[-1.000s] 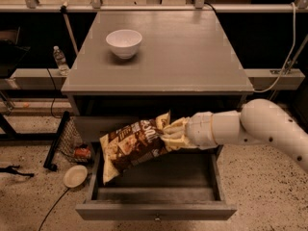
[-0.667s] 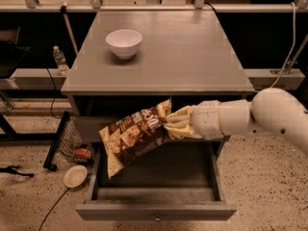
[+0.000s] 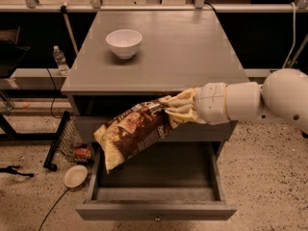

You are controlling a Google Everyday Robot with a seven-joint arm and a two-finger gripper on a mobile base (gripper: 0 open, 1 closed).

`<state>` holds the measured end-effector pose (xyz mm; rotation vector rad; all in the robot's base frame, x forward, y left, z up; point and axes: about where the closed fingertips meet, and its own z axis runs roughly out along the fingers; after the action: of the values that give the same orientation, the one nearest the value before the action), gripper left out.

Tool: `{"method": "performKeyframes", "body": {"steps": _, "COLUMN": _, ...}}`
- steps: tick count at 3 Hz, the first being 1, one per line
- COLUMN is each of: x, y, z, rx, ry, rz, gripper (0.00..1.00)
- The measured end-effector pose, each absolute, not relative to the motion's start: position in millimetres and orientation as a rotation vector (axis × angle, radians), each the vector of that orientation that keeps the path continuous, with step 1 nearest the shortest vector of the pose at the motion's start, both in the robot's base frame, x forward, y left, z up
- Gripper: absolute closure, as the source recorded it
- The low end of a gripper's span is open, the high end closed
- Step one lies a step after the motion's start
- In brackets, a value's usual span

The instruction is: Pick brown chip bag from middle drawer and place on counter

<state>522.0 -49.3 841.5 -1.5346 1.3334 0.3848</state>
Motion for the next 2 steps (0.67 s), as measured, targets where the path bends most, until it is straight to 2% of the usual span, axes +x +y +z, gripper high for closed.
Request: {"method": "performKeyframes", "body": {"steps": 2, "x": 513.0, "y": -45.6, "z": 858.3, "rx": -1.550, "ry": 1.316, "rz": 0.355, "gripper": 1.00}}
